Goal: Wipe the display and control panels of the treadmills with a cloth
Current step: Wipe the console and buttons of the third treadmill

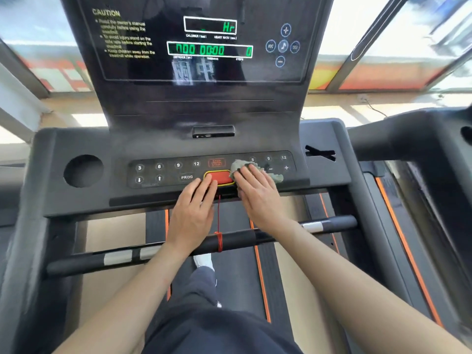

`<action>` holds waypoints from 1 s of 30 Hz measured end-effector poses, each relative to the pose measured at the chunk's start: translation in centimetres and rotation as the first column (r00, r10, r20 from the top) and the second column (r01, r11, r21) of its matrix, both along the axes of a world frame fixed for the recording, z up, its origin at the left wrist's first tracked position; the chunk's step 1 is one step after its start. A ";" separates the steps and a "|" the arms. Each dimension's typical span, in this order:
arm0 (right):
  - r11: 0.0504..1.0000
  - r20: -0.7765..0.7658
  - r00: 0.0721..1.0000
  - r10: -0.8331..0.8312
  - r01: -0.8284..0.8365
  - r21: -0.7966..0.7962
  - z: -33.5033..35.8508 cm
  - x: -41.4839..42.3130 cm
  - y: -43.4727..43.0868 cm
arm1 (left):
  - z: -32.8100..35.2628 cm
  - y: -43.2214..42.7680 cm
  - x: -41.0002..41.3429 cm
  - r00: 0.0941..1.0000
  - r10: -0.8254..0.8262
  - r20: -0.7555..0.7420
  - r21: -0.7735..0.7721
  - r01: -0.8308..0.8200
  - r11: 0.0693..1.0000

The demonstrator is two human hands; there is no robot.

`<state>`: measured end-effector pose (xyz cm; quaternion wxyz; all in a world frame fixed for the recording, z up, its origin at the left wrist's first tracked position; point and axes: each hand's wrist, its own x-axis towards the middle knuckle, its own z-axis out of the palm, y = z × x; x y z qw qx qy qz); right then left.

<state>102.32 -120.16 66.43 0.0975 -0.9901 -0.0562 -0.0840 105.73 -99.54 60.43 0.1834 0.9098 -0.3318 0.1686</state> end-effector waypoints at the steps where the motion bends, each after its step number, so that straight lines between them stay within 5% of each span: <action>1: 1.000 0.001 1.000 -0.009 0.009 -0.019 -0.1 -0.6 -0.6 | 0.1 0.0 -0.1 1.000 0.005 0.009 0.005 -0.006 1.000; 11: 0.925 -0.053 0.923 -0.380 0.381 0.002 -0.8 -3.0 -8.6 | 0.3 -0.4 -0.1 0.999 0.050 -0.017 0.039 -0.049 0.998; 23: 0.992 -0.037 0.996 -0.085 0.081 -0.092 -0.9 -0.9 -2.1 | 0.6 -0.4 0.1 0.998 0.067 -0.012 -0.020 -0.067 0.998; 30: 0.874 -0.171 0.863 -0.476 0.486 0.017 -1.0 -0.7 -9.0 | 0.5 -0.3 0.1 0.998 0.050 -0.032 -0.009 -0.051 0.999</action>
